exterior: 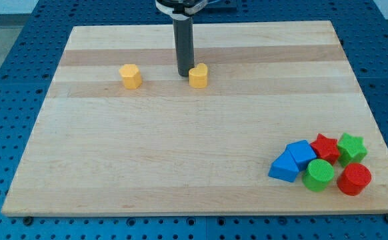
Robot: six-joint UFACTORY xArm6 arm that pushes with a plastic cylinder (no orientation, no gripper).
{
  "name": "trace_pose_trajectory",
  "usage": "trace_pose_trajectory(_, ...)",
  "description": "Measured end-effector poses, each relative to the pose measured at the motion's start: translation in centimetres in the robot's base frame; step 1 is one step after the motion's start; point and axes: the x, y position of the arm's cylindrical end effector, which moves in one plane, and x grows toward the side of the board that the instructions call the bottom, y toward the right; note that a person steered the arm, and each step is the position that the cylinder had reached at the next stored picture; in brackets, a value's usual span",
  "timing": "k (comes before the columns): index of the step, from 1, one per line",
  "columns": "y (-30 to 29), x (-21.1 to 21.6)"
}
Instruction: Place the yellow heart bottom right to the yellow hexagon
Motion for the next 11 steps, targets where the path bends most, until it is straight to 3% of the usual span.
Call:
trace_pose_trajectory(5, 0.4, 0.4)
trace_pose_trajectory(8, 8.4, 0.9)
trace_pose_trajectory(9, 11.9, 3.0)
trace_pose_trajectory(11, 2.2, -0.1)
